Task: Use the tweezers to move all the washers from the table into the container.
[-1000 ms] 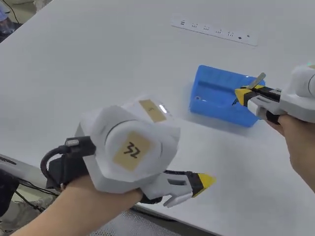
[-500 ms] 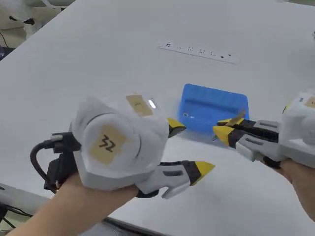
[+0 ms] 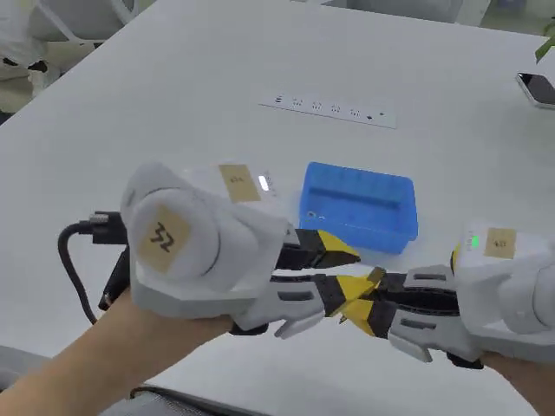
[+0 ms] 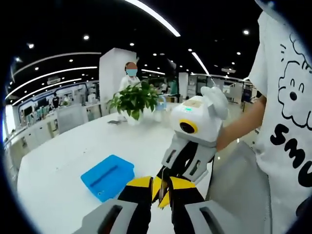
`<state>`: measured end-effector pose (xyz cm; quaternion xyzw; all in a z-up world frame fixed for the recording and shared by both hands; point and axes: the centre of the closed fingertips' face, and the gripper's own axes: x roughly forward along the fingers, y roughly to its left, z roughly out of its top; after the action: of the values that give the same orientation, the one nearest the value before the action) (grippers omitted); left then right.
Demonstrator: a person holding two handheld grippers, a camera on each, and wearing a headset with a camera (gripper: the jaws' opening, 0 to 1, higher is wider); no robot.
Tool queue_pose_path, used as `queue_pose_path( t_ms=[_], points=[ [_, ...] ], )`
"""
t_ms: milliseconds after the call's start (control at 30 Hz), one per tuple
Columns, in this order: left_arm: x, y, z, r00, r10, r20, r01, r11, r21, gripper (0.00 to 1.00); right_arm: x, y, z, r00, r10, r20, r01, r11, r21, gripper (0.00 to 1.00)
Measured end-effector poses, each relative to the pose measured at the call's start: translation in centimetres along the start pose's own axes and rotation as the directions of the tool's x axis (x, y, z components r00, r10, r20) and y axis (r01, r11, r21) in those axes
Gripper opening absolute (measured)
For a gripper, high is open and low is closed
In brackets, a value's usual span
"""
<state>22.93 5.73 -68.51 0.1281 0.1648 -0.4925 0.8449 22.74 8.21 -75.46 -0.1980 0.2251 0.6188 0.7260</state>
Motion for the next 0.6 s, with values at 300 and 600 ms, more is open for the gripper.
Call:
queue_pose_path(
  t_ms=[300,600],
  points=[
    [0.8,-2.1,-2.0,0.9901,-0.098,-0.101,0.108,0.989,0.098,0.03,0.5,1.7,-2.1,0.9927,0.065,-0.101,-0.075,0.993,-0.091,0.03],
    [1.6,-2.8,-3.1,0.9694,-0.18,-0.167,0.21,0.961,0.182,0.0,0.7,1.5,-4.4,0.9751,0.084,-0.205,-0.121,0.977,-0.176,0.03]
  ],
)
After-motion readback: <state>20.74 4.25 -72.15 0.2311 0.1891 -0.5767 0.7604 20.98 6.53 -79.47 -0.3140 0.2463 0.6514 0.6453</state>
